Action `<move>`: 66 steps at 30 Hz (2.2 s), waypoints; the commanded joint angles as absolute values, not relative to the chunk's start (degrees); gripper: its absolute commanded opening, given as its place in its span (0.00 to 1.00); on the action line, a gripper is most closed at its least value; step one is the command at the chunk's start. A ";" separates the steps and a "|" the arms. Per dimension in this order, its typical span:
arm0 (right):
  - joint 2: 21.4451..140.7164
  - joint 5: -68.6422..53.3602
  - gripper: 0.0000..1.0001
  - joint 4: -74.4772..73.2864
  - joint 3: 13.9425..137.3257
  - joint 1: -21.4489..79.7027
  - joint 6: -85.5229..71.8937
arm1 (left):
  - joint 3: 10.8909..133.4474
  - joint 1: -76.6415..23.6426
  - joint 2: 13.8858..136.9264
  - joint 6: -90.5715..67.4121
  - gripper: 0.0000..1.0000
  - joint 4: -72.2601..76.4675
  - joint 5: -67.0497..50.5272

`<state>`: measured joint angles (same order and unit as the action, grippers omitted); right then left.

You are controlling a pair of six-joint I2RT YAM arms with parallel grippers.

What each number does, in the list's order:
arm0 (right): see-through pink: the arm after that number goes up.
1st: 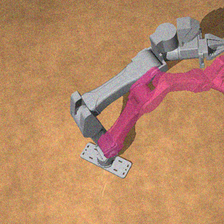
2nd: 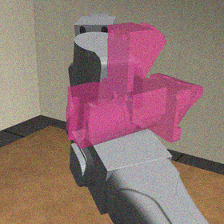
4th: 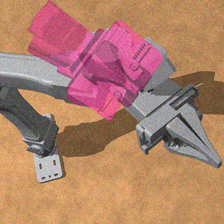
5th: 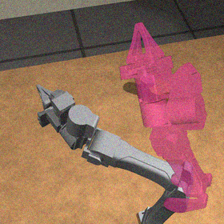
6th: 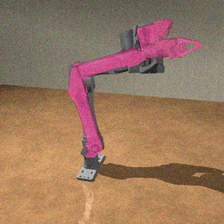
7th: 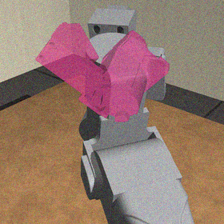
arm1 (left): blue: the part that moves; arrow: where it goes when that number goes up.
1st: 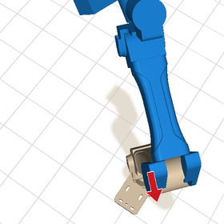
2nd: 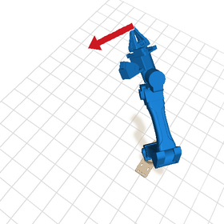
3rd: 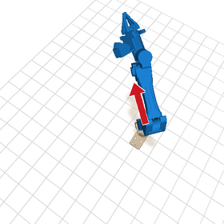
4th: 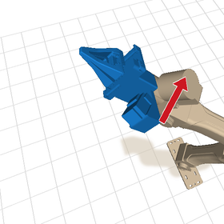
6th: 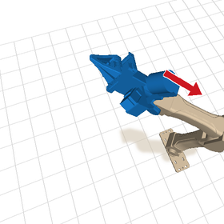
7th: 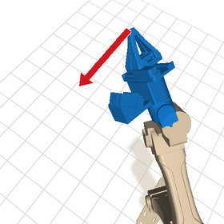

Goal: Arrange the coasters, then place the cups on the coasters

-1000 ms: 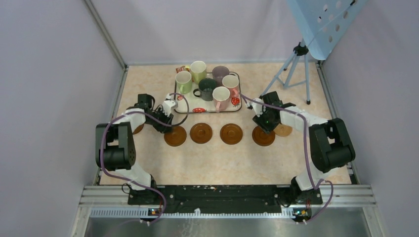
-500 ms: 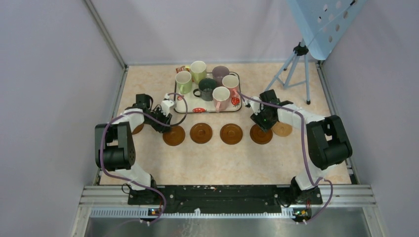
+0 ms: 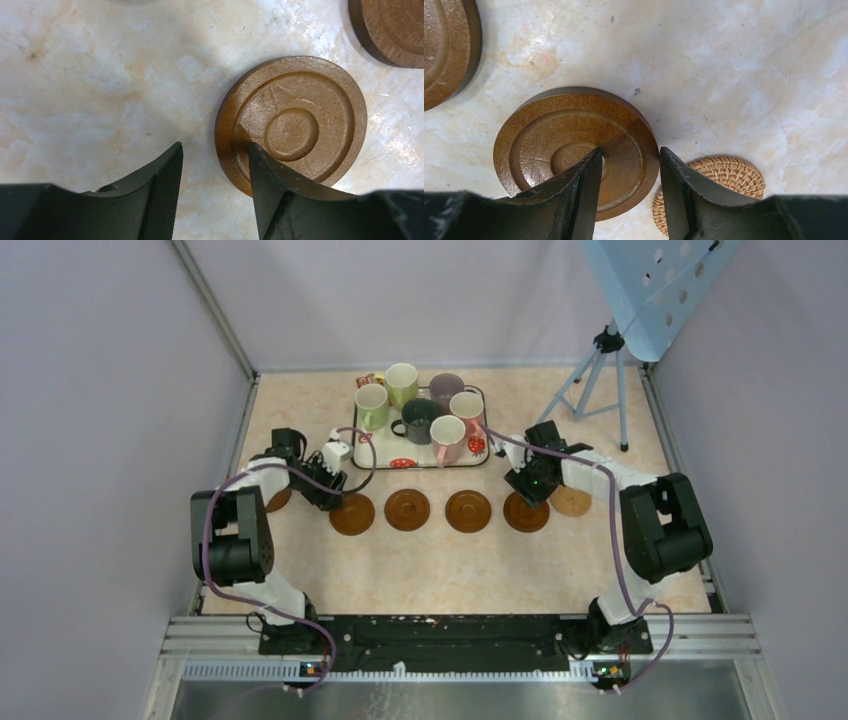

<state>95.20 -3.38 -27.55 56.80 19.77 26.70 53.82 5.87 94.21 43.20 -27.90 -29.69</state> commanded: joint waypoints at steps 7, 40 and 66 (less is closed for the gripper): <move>91.93 -7.14 0.47 -30.37 59.30 21.01 25.56 | 57.63 6.62 89.82 43.06 0.61 -32.98 -29.07; 97.33 -1.67 0.47 -26.55 60.44 17.88 28.81 | 67.98 19.25 96.22 38.29 0.77 -35.61 -25.80; 91.90 -11.84 0.53 -29.29 63.93 16.42 28.44 | 68.89 20.66 96.94 37.86 0.78 -36.87 -25.52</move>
<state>96.05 -6.63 -28.84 60.47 16.73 29.41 66.54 19.59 96.18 37.76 -35.38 -25.43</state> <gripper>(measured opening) 0.514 0.772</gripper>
